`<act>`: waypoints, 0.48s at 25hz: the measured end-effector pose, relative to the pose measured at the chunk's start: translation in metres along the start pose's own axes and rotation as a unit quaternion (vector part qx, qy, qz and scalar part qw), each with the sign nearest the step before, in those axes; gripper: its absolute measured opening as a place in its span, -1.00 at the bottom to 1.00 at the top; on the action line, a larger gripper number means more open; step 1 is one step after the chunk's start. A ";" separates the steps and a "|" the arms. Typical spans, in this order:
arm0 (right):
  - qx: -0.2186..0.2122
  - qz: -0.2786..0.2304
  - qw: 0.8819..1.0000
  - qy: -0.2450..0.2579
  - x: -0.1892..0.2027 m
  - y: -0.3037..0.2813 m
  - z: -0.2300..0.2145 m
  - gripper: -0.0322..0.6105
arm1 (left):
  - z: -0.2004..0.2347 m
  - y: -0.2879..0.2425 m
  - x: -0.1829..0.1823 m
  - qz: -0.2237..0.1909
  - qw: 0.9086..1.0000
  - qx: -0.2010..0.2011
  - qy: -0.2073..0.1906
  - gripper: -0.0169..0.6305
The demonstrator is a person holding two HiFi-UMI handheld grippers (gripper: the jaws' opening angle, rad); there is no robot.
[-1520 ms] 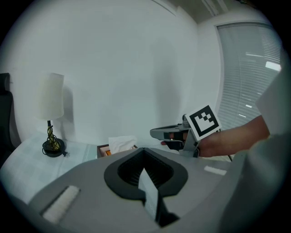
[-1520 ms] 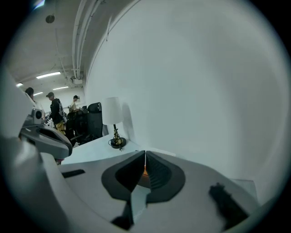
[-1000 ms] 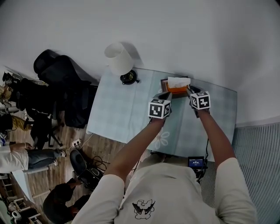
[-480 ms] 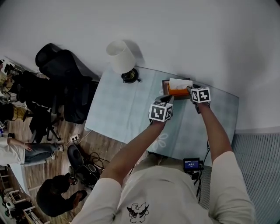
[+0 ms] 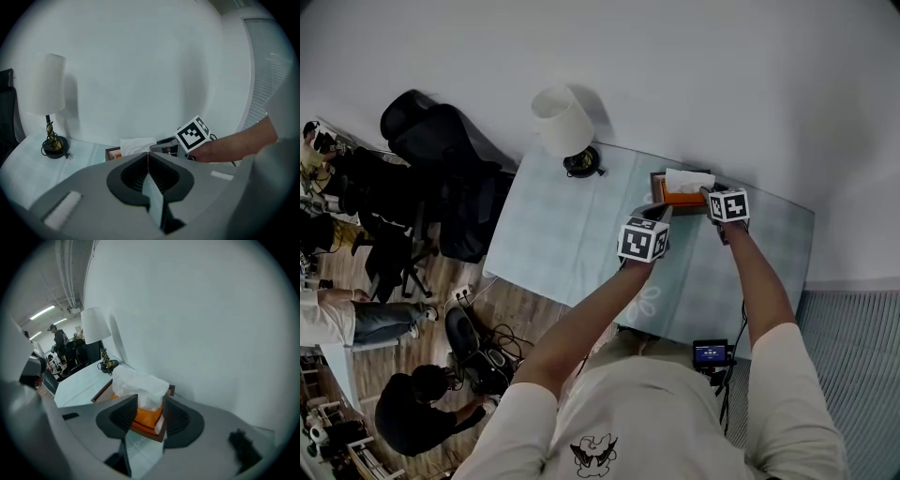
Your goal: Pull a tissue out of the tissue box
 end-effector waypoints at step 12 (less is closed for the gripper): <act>-0.003 -0.023 0.999 0.028 -0.009 0.016 0.013 -0.86 | 0.002 0.007 0.004 0.002 1.000 0.002 0.000 -0.92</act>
Point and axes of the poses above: the fingertips, and each gripper's own axes: y backward along the fingers, z to its left, x out of its underside, the point moved 2 cm from there along y, backward along the fingers, and after that the axes turned 2 degrees about x, right-handed, at the moved point
